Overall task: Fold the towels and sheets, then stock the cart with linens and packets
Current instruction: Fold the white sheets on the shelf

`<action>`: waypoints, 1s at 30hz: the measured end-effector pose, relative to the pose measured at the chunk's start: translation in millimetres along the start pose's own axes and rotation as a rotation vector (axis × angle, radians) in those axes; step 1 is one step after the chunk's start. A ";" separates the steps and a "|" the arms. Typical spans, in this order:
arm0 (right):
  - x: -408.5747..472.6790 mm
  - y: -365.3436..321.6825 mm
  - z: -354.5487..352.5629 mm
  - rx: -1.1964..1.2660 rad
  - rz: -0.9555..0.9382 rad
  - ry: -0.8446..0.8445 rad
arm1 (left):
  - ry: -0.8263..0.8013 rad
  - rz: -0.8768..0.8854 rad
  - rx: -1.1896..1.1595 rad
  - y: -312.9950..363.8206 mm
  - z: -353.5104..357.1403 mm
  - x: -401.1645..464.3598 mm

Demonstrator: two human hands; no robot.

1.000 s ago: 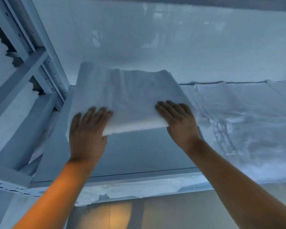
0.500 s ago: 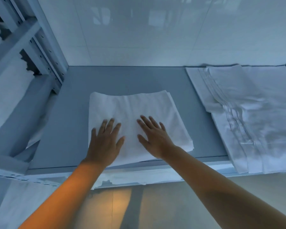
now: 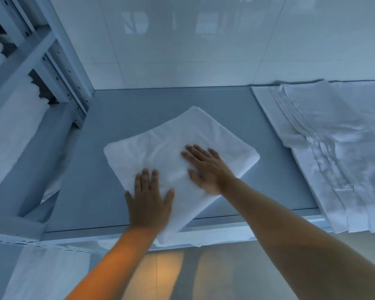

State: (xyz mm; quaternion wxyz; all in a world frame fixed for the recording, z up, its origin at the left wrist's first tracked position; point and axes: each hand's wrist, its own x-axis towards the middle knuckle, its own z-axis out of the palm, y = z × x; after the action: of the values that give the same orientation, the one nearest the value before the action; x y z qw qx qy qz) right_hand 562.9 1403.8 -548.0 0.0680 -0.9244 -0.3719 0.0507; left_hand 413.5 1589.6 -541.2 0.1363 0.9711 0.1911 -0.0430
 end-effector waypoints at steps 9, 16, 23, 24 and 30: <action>-21.3 -40.2 -8.0 0.156 0.587 -0.054 | 0.016 0.242 0.258 20.8 -27.5 -15.3; -49.8 -89.0 25.2 0.216 0.663 0.107 | -0.032 0.129 0.133 -53.6 -20.6 74.0; -50.4 -31.1 15.4 0.218 0.370 0.106 | 0.064 0.117 0.031 -49.9 7.2 6.0; -48.5 -25.1 9.5 0.208 0.334 0.082 | 0.061 0.116 0.026 -51.3 9.7 -5.6; -86.1 -57.5 11.1 0.199 0.356 0.072 | 0.065 0.118 -0.018 -58.4 14.4 -32.8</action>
State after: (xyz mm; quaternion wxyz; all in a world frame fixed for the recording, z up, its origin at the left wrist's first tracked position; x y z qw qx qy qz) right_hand 460.3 1386.0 -545.8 0.1621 -0.9655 -0.1930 0.0651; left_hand 360.4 1625.7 -565.1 0.1412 0.9803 0.1380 -0.0017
